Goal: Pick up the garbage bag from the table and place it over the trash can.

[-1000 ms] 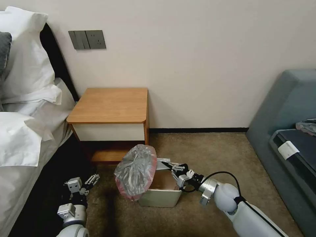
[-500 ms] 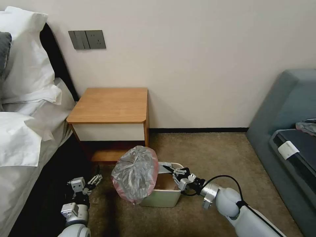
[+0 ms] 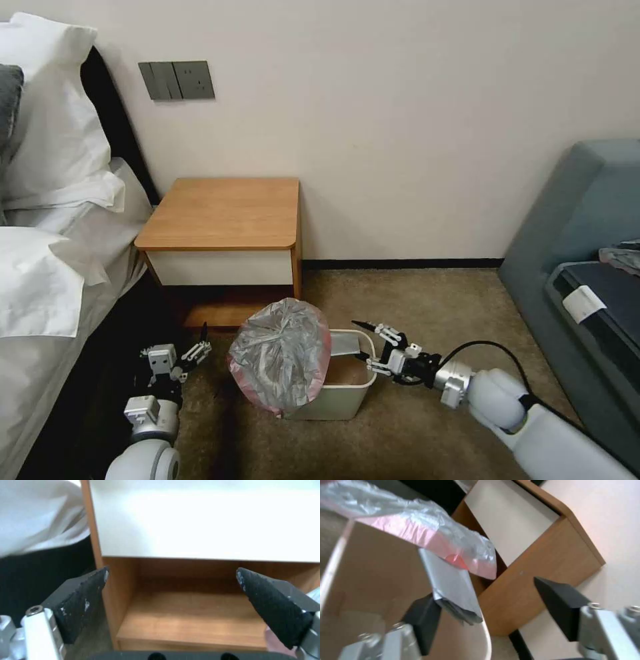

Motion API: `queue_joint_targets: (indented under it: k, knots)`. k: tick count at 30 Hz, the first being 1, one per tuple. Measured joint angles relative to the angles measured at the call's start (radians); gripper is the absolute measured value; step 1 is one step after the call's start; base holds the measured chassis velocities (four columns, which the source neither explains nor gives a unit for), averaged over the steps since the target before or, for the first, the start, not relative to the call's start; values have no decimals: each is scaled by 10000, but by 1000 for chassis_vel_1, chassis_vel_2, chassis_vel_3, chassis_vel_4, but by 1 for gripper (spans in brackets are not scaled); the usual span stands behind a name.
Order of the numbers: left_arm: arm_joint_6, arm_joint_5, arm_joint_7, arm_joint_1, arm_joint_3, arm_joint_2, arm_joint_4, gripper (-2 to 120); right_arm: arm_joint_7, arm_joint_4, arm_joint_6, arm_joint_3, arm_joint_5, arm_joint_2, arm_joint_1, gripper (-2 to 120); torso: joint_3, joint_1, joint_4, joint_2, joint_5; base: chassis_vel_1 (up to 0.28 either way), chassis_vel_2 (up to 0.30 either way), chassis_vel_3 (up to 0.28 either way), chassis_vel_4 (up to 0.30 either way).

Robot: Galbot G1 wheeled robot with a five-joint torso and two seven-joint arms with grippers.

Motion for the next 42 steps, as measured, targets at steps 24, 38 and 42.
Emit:
queue_joint_targets:
  k: [24, 38, 42]
  knots:
    - [4158, -3482, 1496, 592, 444, 916, -3403, 99, -5220, 918, -2160, 2326, 4588, -682, 36, 100, 0, 0, 0, 1, 2, 0, 0, 0, 0]
    - [5176, -3451, 2152, 520, 498, 576, -2182, 99, -5075, 829, -1751, 2183, 4388, 326, -316, 100, 0, 0, 2, 0, -4, 0, 0, 0, 0]
    - [5362, -3311, 2074, 334, 725, 388, -2040, 99, -5076, 823, -1656, 2218, 4389, 299, -485, 100, 0, 0, 0, 0, -2, 0, 0, 0, 0]
